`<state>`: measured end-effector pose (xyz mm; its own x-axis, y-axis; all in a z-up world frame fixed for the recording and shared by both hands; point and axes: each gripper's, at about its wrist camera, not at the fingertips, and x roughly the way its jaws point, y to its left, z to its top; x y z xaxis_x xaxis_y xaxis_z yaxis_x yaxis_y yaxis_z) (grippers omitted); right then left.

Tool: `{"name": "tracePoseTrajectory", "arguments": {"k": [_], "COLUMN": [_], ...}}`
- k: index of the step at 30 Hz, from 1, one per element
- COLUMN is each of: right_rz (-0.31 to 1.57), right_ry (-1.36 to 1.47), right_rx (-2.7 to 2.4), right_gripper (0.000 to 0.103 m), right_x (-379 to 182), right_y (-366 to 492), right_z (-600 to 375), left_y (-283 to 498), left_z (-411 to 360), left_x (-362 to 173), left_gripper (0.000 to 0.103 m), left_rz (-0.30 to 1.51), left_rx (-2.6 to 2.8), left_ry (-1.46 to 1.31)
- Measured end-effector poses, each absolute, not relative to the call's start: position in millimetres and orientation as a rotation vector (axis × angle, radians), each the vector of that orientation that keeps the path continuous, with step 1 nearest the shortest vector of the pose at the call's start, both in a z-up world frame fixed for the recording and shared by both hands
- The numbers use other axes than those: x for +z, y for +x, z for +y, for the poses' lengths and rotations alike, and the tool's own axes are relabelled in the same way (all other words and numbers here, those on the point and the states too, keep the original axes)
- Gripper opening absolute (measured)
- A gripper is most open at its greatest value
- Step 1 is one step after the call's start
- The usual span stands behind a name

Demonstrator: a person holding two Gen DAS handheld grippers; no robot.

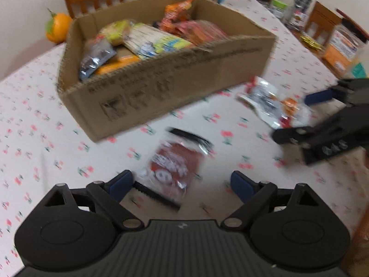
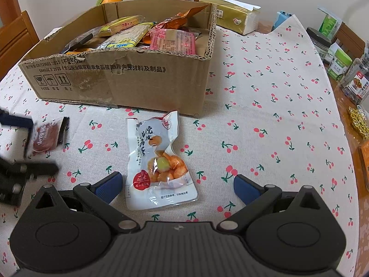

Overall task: Organize snacks
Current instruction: 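Lower the left gripper onto the dark red packet while the right lowers onto the white packet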

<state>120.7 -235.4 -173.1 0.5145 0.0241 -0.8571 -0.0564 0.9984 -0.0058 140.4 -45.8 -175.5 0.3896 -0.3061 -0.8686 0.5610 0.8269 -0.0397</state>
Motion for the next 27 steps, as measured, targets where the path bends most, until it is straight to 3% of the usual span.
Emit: {"name": "tracePoseTrajectory", "arguments": {"k": [7,13,21,27], "right_rz": [1.024,1.021,1.021,1.022], "right_ry": [-0.043,-0.047,-0.049,-0.054], "right_rx": [0.066,0.075,0.079,0.088], "right_gripper": [0.103,0.103,0.103,0.103], "right_x": [-173.1,-172.8,-172.8,-172.8], "right_y": [118.2,115.8,115.9,117.2], "right_z": [-236.6,-236.6,-237.0,-236.6], "left_y": [140.6,148.1,147.8,148.2], "left_z": [-50.8,-50.6,-53.6,-56.0], "left_x": [-176.3,-173.2,-174.8,-173.3], "left_gripper": [0.09,0.077,0.073,0.061], "left_rz": [1.029,1.002,0.99,0.981], "left_rx": [-0.563,-0.525,-0.494,-0.478], "left_ry": [0.315,0.286,0.267,0.254]}}
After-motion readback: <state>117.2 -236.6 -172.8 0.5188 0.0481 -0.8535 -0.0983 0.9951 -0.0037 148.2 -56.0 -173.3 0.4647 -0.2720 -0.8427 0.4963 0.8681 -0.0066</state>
